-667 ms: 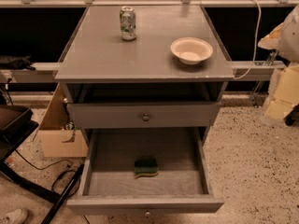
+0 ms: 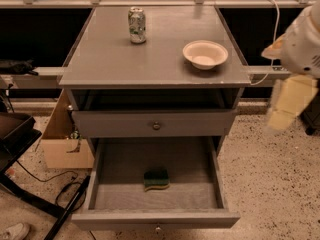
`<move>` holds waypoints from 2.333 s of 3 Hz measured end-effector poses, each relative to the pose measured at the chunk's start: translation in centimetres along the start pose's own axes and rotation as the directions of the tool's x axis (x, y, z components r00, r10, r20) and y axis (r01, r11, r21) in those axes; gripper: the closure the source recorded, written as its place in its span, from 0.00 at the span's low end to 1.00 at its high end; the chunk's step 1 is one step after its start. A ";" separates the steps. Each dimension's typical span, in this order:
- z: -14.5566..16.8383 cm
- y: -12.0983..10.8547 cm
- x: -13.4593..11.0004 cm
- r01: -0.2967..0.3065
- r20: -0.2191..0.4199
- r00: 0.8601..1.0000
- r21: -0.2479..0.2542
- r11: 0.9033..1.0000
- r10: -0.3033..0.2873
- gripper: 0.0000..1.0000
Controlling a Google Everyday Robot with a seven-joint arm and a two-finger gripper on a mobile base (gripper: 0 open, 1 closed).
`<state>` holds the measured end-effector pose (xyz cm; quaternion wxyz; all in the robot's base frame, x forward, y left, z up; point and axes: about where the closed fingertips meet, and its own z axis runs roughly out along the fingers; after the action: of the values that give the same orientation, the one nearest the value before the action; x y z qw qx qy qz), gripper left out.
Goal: Pick sponge from middle drawer and place on counter
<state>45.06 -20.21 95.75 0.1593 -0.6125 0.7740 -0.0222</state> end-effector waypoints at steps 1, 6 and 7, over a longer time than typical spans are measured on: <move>5.4 0.8 -1.5 0.010 0.037 0.999 -0.033 0.999 -0.009 0.00; 36.5 7.5 -7.2 0.031 0.056 0.998 -0.169 0.985 -0.022 0.00; 37.7 7.7 -7.7 0.055 0.047 0.998 -0.185 0.981 -0.047 0.00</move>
Offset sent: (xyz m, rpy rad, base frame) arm 0.0271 0.1120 -0.2854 0.0192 0.1762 0.0884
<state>49.67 -4.91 59.94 0.1172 -0.6448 0.7530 0.0592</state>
